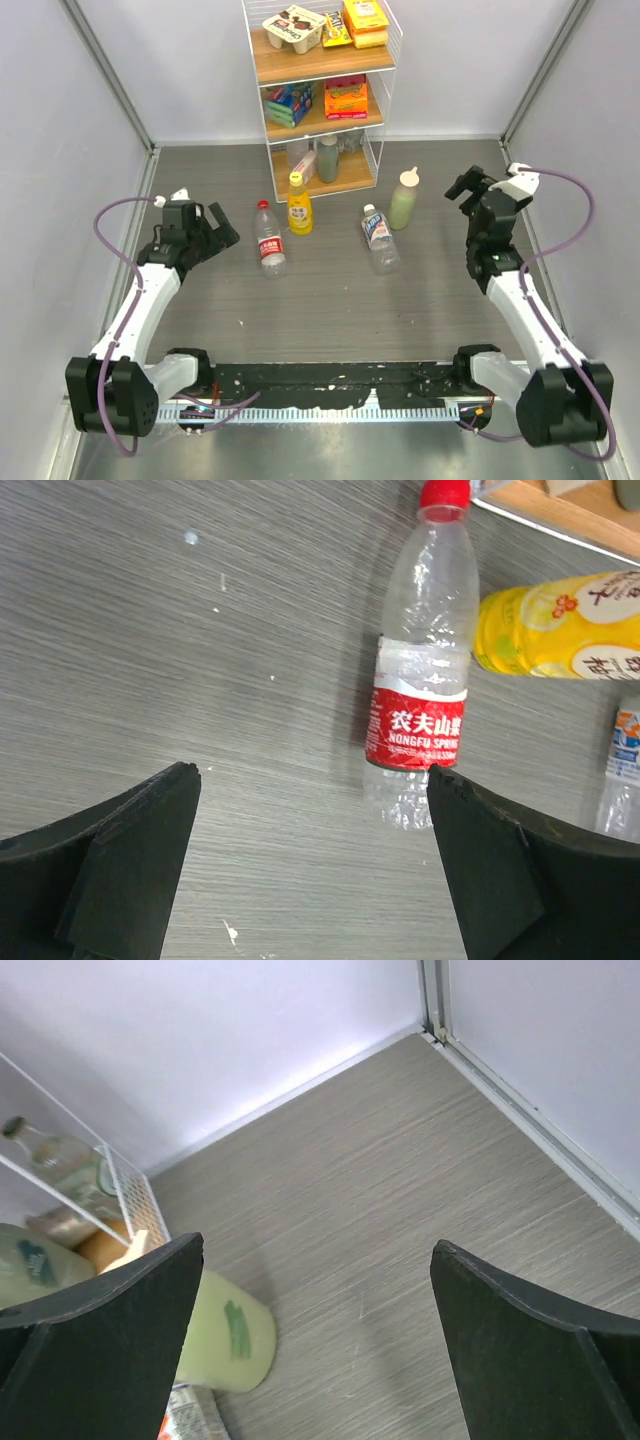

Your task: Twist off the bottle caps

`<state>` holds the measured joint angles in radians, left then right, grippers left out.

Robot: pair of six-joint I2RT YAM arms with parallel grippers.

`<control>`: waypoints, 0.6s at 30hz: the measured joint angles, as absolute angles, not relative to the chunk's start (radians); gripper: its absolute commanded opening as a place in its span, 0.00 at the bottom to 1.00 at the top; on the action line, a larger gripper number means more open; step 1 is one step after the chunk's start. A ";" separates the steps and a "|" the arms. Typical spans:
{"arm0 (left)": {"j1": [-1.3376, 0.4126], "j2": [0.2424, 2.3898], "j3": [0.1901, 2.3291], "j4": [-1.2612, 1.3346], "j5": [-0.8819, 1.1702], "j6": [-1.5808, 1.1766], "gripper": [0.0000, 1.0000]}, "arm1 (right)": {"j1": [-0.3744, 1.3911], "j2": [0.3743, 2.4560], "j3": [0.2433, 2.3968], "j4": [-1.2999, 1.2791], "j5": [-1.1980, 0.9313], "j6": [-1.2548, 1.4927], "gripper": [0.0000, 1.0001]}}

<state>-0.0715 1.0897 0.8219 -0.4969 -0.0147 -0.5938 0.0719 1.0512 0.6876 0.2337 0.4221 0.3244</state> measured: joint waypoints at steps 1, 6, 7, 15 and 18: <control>-0.072 1.087 0.823 -0.501 0.001 -0.595 1.00 | 0.072 1.024 0.702 0.198 0.422 0.344 1.00; -0.072 1.124 0.853 -0.533 0.063 -0.595 1.00 | 0.071 0.911 0.693 0.004 0.415 0.438 1.00; -0.072 1.144 0.860 -0.533 0.079 -0.595 1.00 | 0.070 0.929 0.711 -0.060 0.405 0.451 1.00; -0.164 1.316 0.891 -0.544 0.137 -0.593 1.00 | 0.070 1.145 0.892 -0.345 0.358 0.436 1.00; -0.245 1.407 0.953 -0.548 0.108 -0.591 1.00 | 0.070 1.136 0.893 -0.363 0.356 0.421 1.00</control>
<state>-0.2447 1.4067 0.9531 -0.5484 0.1078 -0.5907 0.0696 1.1358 0.8928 -0.3626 0.3561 0.4213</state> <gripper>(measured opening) 0.995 0.996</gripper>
